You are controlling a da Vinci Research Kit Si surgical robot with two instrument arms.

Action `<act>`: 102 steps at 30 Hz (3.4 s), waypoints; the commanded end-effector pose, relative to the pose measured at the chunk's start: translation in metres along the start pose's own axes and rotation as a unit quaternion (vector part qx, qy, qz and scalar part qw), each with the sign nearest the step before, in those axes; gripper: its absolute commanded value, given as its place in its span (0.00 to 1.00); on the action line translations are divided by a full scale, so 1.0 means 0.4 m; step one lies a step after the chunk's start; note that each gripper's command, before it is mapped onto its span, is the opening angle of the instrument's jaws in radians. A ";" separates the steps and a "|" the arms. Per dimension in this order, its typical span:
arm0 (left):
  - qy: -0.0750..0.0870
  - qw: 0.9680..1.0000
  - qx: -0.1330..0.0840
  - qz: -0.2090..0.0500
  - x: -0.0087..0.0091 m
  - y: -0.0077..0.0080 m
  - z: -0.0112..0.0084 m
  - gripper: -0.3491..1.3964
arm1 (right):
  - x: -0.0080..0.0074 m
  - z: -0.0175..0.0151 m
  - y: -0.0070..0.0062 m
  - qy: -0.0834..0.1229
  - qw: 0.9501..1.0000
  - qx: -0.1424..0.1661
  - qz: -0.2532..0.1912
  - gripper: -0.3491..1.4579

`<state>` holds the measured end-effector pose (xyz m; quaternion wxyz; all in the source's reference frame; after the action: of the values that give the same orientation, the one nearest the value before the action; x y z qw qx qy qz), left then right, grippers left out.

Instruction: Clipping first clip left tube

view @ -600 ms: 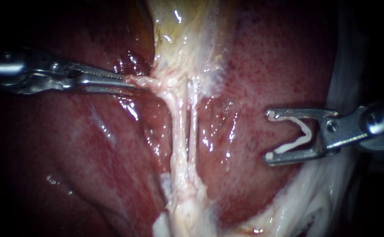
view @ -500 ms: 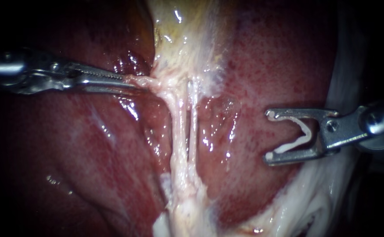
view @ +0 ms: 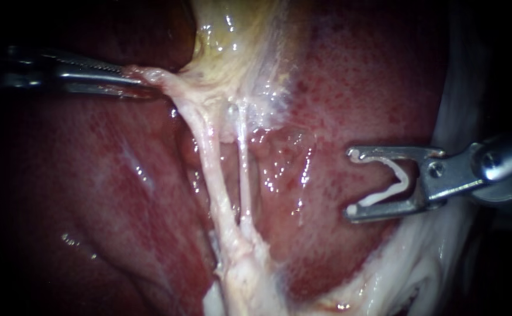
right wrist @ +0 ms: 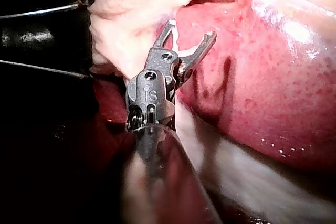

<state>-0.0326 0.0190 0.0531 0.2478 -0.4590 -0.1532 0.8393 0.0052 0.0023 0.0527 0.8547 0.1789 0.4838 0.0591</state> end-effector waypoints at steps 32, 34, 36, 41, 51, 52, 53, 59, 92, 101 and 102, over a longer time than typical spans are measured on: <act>0.002 1.000 0.004 0.002 0.0011 0.0019 0.0005 0.00 | -0.0044 0.0389 0.0004 0.083 0.986 0.093 0.113 0.47; 0.002 1.000 0.004 0.002 0.0011 0.0019 0.0006 0.00 | -0.0050 0.0398 0.0004 0.082 0.985 0.098 0.116 0.46; 0.002 1.000 0.004 0.002 0.0010 0.0019 0.0006 0.00 | -0.0055 0.0408 0.0004 0.081 0.984 0.104 0.117 0.46; 0.002 1.000 0.004 0.002 0.0010 0.0018 0.0006 0.00 | -0.0063 0.0437 0.0002 0.081 0.983 0.114 0.118 0.46; 0.002 1.000 0.004 0.002 0.0012 0.0018 0.0009 0.00 | -0.0033 0.0489 0.0003 0.122 0.972 0.144 0.143 0.45; 0.002 1.000 0.004 0.002 0.0012 0.0018 0.0010 0.00 | -0.0027 0.0495 0.0002 0.127 0.970 0.146 0.148 0.45; 0.002 1.000 0.004 0.002 0.0012 0.0018 0.0010 0.00 | -0.0021 0.0499 0.0001 0.129 0.969 0.147 0.150 0.45; 0.002 1.000 0.004 0.002 0.0013 0.0018 0.0012 0.00 | 0.0018 0.0516 -0.0017 0.134 0.965 0.151 0.170 0.45; 0.002 1.000 0.004 0.003 0.0007 0.0012 0.0014 0.00 | 0.0111 0.0454 -0.0084 0.117 0.945 0.225 0.209 0.21; 0.002 1.000 0.004 0.003 0.0007 0.0012 0.0014 0.00 | 0.0108 0.0448 -0.0085 0.114 0.941 0.227 0.222 0.00; 0.002 1.000 0.004 0.003 0.0007 0.0012 0.0014 0.00 | 0.0107 0.0447 -0.0085 0.113 0.941 0.227 0.225 0.00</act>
<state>-0.0334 0.0187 0.0530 0.2476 -0.4601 -0.1482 0.8397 0.0224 -0.0042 0.0564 0.6952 0.4655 0.5242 0.1588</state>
